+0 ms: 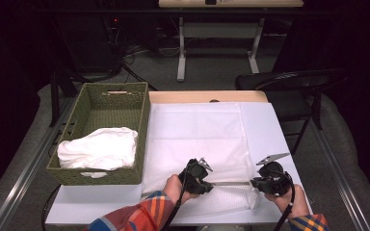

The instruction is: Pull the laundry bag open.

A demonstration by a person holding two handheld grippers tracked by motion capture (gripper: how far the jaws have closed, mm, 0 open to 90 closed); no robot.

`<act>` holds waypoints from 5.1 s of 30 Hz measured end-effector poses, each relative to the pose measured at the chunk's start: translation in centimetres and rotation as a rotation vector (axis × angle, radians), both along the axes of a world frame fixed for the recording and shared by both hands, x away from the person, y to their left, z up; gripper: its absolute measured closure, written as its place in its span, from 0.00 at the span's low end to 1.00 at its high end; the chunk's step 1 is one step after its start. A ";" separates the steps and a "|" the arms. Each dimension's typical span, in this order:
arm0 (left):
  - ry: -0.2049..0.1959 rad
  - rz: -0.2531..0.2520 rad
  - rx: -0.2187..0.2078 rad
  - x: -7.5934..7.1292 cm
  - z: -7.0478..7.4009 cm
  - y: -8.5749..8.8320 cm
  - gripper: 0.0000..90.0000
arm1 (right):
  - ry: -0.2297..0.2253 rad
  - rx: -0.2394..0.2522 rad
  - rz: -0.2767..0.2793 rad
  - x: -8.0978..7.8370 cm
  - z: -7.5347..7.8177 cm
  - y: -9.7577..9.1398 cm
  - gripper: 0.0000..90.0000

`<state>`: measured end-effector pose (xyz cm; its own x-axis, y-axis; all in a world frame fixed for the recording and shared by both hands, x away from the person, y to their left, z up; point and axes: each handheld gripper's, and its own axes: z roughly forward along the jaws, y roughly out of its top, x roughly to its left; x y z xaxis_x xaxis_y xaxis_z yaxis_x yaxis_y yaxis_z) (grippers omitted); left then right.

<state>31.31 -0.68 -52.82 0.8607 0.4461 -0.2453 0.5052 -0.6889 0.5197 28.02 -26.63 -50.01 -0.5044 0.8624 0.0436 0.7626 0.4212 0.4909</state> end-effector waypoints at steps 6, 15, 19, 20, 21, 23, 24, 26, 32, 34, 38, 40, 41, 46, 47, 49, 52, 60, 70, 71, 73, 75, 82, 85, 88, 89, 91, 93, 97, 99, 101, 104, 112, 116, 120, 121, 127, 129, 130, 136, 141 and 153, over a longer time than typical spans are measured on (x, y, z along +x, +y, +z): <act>0.004 0.009 0.002 -0.2 0.0 1.2 0.95 | 0.004 0.001 0.000 0.0 -0.1 0.0 0.93; 0.011 0.033 0.011 -0.3 -0.1 2.9 0.95 | 0.011 0.000 0.006 0.1 -0.2 0.0 0.93; 0.012 0.057 -0.003 -0.4 -0.1 3.9 0.95 | 0.012 0.007 0.000 0.1 -0.2 0.0 0.93; 0.015 0.065 -0.004 -0.4 -0.1 4.1 0.95 | 0.012 0.007 -0.001 0.1 -0.2 0.0 0.93; 0.014 0.066 0.000 -0.4 -0.1 4.4 0.95 | 0.012 0.008 -0.002 0.1 -0.2 0.0 0.93; 0.015 0.076 0.000 -0.4 -0.2 4.9 0.95 | 0.013 0.004 -0.002 0.1 -0.2 -0.1 0.93; 0.017 0.081 0.006 -0.5 -0.2 5.2 0.95 | 0.014 0.003 -0.004 0.1 -0.2 0.0 0.93; 0.025 0.094 0.001 -0.4 -0.2 5.9 0.95 | 0.016 0.004 -0.012 0.1 -0.2 0.0 0.93; 0.025 0.115 0.011 -0.5 -0.1 7.4 0.95 | 0.017 0.002 -0.011 0.2 -0.3 -0.1 0.93; 0.025 0.124 0.013 -0.5 0.0 8.0 0.95 | 0.016 -0.001 -0.012 0.2 -0.3 -0.1 0.93; 0.022 0.143 0.010 -0.6 0.0 9.0 0.95 | 0.018 -0.003 -0.012 0.2 -0.3 -0.2 0.93; 0.022 0.151 0.010 -0.6 0.1 9.4 0.95 | 0.019 -0.004 -0.014 0.2 -0.3 -0.1 0.93; 0.022 0.152 0.013 -0.7 0.2 9.6 0.95 | 0.019 -0.004 -0.016 0.2 -0.3 -0.1 0.93; 0.012 0.172 0.016 -0.8 0.2 10.7 0.95 | 0.022 -0.006 -0.018 0.2 -0.3 -0.2 0.93; 0.011 0.174 0.017 -0.9 0.3 10.9 0.95 | 0.021 -0.008 -0.019 0.2 -0.3 -0.2 0.93; 0.012 0.179 0.022 -1.0 0.3 11.4 0.95 | 0.023 -0.006 -0.018 0.2 -0.4 -0.2 0.93; 0.008 0.185 0.027 -1.1 0.3 12.0 0.95 | 0.024 -0.006 -0.019 0.2 -0.4 -0.2 0.93; 0.025 0.210 0.015 -1.4 0.4 13.4 0.95 | 0.024 -0.009 -0.025 0.3 -0.4 -0.2 0.93; 0.018 0.241 0.010 -1.8 0.6 15.0 0.95 | 0.026 -0.013 -0.030 0.3 -0.4 -0.2 0.93; 0.015 0.247 0.012 -1.9 0.6 15.1 0.95 | 0.027 -0.011 -0.031 0.3 -0.4 -0.2 0.93; 0.002 0.258 0.009 -2.2 0.6 15.3 0.95 | 0.027 -0.014 -0.030 0.3 -0.4 -0.2 0.93; -0.002 0.263 0.007 -2.4 0.6 15.6 0.95 | 0.027 -0.017 -0.038 0.3 -0.4 -0.2 0.93; -0.006 0.299 0.018 -2.6 0.5 17.0 0.95 | 0.029 -0.015 -0.034 0.3 -0.4 -0.2 0.93; -0.014 0.312 0.027 -2.7 0.5 17.6 0.95 | 0.030 -0.018 -0.040 0.3 -0.4 -0.3 0.93; -0.030 0.345 0.039 -2.8 0.5 18.4 0.95 | 0.034 -0.031 -0.049 0.3 -0.5 -0.3 0.93; -0.030 0.351 0.036 -2.8 0.6 18.7 0.95 | 0.037 -0.031 -0.055 0.3 -0.5 -0.3 0.93; -0.052 0.363 0.053 -2.9 0.7 19.1 0.95 | 0.031 -0.038 -0.057 0.3 -0.5 -0.3 0.93; -0.062 0.371 0.073 -3.1 0.6 19.5 0.95 | 0.029 -0.042 -0.061 0.3 -0.5 -0.3 0.93; -0.065 0.387 0.074 -3.2 0.6 20.2 0.95 | 0.025 -0.062 -0.076 0.4 -0.7 -0.4 0.94; -0.057 0.392 0.066 -3.3 0.6 20.5 0.95 | 0.030 -0.051 -0.082 0.4 -0.7 -0.5 0.94; -0.072 0.385 0.085 -3.4 0.6 20.5 0.95 | 0.031 -0.056 -0.074 0.4 -0.7 -0.4 0.94; -0.072 0.390 0.090 -3.4 0.6 20.5 0.95 | 0.036 -0.064 -0.068 0.4 -0.8 -0.2 0.94; -0.058 0.381 0.102 -3.4 0.4 20.3 0.94 | 0.058 -0.068 -0.037 0.4 -1.2 0.4 0.93; -0.037 0.367 0.093 -3.5 0.3 20.0 0.93 | 0.056 -0.071 -0.025 0.4 -1.2 0.3 0.92; -0.011 0.335 0.091 -3.7 0.2 19.6 0.86 | 0.065 -0.069 -0.032 0.3 -1.2 0.3 0.91; -0.009 0.328 0.095 -3.8 0.2 19.4 0.85 | 0.064 -0.072 -0.024 0.4 -1.3 0.3 0.90; -0.002 0.316 0.083 -4.3 0.4 19.1 0.78 | 0.067 -0.066 -0.031 0.4 -1.1 0.2 0.86; 0.000 0.311 0.086 -4.3 0.4 19.0 0.76 | 0.060 -0.060 -0.033 0.3 -1.1 0.2 0.82; -0.002 0.312 0.082 -4.3 0.4 18.9 0.74 | 0.063 -0.062 -0.031 0.3 -1.1 0.1 0.79; -0.020 0.301 0.085 -4.3 0.4 18.6 0.57 | 0.051 -0.052 0.010 0.2 -0.7 0.1 0.50; -0.039 0.288 0.072 -4.4 1.0 19.4 0.36 | 0.009 -0.036 0.012 -0.1 -0.1 0.0 0.20; -0.082 0.337 0.040 -5.9 2.1 22.4 0.13 | -0.040 0.015 0.070 -0.3 0.2 0.8 0.00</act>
